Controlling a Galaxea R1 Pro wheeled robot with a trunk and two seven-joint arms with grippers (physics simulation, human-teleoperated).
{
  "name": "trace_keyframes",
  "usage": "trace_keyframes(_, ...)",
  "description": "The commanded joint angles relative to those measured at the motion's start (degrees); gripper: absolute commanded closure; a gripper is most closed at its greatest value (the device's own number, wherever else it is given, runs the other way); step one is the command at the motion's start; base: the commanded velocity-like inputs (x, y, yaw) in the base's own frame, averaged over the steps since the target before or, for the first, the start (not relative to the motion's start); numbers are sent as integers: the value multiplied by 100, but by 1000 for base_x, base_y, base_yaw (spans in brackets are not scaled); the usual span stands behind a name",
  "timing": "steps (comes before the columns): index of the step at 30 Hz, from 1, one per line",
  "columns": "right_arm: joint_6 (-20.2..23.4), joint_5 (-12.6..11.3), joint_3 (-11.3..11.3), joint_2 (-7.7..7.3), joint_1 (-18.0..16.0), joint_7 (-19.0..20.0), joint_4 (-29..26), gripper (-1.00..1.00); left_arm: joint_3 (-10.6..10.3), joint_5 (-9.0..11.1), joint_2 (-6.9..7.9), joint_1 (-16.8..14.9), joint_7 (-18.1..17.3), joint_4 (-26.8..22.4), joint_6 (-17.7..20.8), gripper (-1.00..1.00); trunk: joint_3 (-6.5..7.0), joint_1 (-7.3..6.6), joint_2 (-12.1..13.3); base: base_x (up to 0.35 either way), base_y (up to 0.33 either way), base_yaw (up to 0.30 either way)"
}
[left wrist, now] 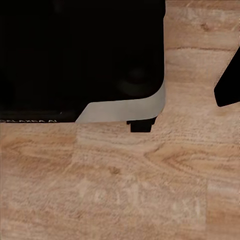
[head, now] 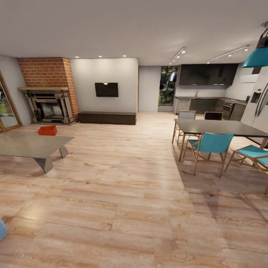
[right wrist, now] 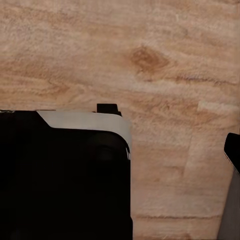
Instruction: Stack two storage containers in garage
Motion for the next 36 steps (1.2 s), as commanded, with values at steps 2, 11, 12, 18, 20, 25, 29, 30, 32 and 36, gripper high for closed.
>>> trace_keyframes(2, -19, -43, 45, 6, -5, -3, 16, -100, 12, -1, 0, -4, -12, 4, -14, -100, -7, 4, -4, 319, 0, 8)
trace_keyframes(11, -19, -46, 45, 6, -5, -2, 16, -100, 12, -1, 0, -4, -12, 4, -14, -100, -7, 4, -4, 319, 0, 75)
trace_keyframes(12, -19, -46, 45, 6, -5, -5, 16, -100, 12, -1, 0, -4, -12, 4, -14, -100, -7, 4, -4, 319, 0, 236)
trace_keyframes(18, -19, -50, 45, 6, -5, -5, 16, -100, 12, -1, 0, -4, -12, 4, -14, -100, -7, 4, -4, 319, 0, 257)
trace_keyframes(20, -19, -50, 45, 6, -5, -3, 16, -100, 12, -1, 0, -4, -12, 4, -14, -100, -7, 4, -4, 319, 0, 267)
trace_keyframes(25, -19, -50, 45, 6, -5, -3, 16, -100, 12, -1, 0, -4, -12, 4, -14, -100, -7, 4, -4, 319, 0, 267)
trace_keyframes(29, -19, -56, 41, 6, -5, -2, 16, -100, 12, -1, 0, -4, -16, 4, -14, -100, -7, 4, -4, 319, 0, 92)
trace_keyframes(30, -19, -57, 40, 6, -5, -2, 16, -100, 12, -1, 0, -4, -15, 4, -14, -100, -7, 4, -4, 319, 0, 33)
trace_keyframes(32, -19, -58, 42, 6, -5, -5, 16, -100, 12, -1, 0, -4, -15, 4, -14, -100, -7, 4, -4, 319, 0, 17)
trace_keyframes(36, -19, -53, 44, 6, -5, -3, 16, -100, 12, -1, 0, -4, -19, 4, -14, -100, -7, 4, -4, 319, 0, 5)
